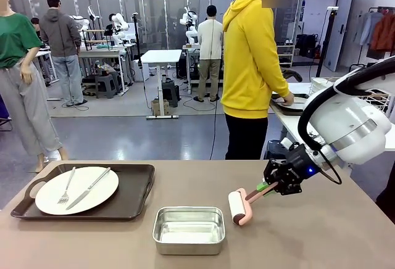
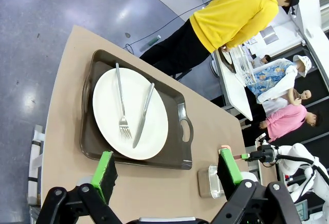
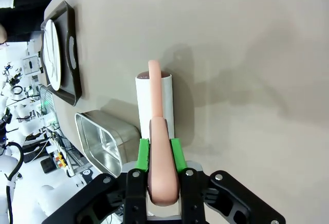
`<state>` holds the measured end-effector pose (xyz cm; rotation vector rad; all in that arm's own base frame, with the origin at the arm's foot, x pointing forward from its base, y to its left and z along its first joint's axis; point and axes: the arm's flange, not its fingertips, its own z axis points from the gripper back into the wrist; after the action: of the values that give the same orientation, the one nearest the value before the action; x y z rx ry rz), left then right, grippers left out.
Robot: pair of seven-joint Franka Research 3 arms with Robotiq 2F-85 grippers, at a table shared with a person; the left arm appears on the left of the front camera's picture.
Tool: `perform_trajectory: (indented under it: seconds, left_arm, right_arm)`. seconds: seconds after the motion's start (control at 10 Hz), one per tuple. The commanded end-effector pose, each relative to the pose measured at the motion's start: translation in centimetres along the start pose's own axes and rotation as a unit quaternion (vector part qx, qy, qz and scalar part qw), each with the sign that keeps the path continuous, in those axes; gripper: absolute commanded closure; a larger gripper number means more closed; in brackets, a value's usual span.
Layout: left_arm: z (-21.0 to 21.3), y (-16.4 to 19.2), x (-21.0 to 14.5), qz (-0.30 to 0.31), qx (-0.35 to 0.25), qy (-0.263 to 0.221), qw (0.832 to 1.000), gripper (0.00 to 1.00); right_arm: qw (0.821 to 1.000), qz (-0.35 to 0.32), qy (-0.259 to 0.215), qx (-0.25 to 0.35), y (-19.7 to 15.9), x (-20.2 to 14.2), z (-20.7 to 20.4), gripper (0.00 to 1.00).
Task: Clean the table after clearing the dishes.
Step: When the left (or right) Handle tray is removed, use the left hand (or right hand) to clean the left (or right) side of the table with the Lint Roller.
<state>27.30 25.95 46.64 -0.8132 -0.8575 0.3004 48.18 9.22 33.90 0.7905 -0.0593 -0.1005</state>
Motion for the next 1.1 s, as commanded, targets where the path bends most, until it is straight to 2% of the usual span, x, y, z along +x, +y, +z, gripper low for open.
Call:
perform_trajectory:
  seconds: [0.0,0.2,0.5,1.0]
  left_arm:
    - [0.2,0.1,0.1,-0.004,-0.013,-0.006,1.000,0.00]
    - [0.2,0.1,0.1,-0.004,-0.013,-0.006,1.000,0.00]
    - [0.2,0.1,0.1,-0.004,-0.013,-0.006,1.000,0.00]
    - [0.2,0.1,0.1,-0.004,-0.013,-0.006,1.000,0.00]
  right_arm:
    - [0.999,0.033,-0.015,-0.015,-2.9,-1.1,0.1,0.79]
    - [0.999,0.041,-0.025,-0.011,-5.8,-2.3,1.6,0.79]
    - [0.996,0.055,-0.062,-0.030,-8.3,-2.1,4.5,0.79]
    - [0.993,0.032,-0.066,-0.088,-11.9,-1.7,9.0,0.79]
